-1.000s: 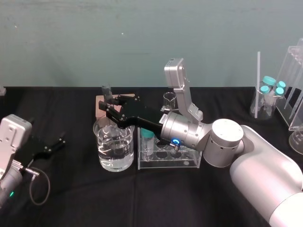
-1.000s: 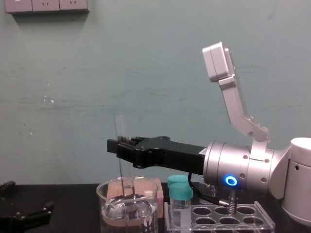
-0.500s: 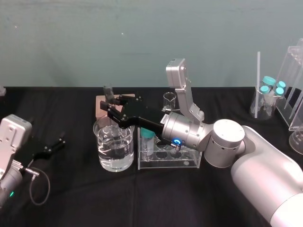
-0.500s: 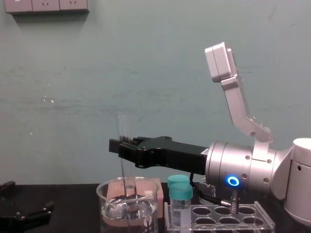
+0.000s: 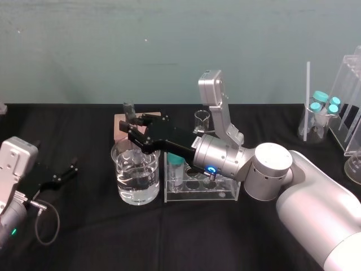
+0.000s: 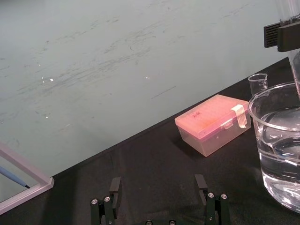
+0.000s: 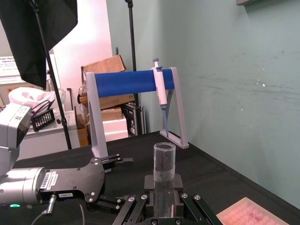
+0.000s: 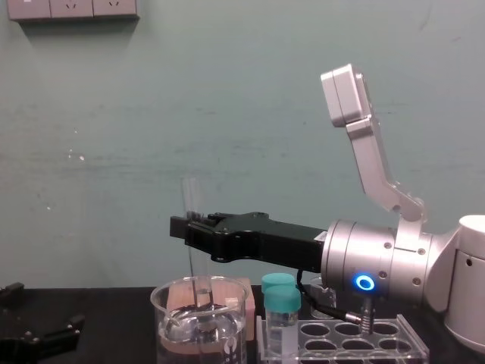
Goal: Hold the test tube with one hand and immerse one end into the beaker, then return it to the test tube rack.
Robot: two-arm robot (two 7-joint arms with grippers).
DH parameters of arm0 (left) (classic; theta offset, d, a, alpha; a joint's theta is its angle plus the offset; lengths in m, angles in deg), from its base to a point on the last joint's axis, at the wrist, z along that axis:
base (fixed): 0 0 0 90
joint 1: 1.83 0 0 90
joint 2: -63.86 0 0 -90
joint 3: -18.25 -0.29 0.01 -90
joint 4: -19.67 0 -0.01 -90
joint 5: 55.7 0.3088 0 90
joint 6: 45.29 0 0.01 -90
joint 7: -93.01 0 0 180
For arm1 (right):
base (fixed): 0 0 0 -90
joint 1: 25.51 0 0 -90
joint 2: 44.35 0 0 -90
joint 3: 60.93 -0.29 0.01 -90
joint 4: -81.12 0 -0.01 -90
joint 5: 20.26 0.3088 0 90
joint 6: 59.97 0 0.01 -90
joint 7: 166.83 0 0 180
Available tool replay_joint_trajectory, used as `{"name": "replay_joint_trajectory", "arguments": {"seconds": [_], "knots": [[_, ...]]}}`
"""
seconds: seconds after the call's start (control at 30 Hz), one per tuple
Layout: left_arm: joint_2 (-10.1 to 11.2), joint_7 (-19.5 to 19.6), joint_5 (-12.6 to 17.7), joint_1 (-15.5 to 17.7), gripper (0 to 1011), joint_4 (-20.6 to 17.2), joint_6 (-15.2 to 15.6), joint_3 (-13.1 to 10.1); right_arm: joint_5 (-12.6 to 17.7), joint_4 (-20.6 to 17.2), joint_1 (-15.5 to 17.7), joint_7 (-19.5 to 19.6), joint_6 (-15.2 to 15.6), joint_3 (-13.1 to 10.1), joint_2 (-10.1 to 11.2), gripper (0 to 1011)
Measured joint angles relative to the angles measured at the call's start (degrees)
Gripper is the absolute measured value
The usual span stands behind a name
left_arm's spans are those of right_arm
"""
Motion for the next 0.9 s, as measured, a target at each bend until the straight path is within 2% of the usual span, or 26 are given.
{"name": "replay_joint_trajectory", "arguments": {"seconds": [0.9], "knots": [[0.0, 0.0, 0.0, 0.0, 1000, 0.0, 0.0, 0.0, 0.3, -2.9, 0.6, 0.8, -0.3, -0.3, 0.9, 230]]}}
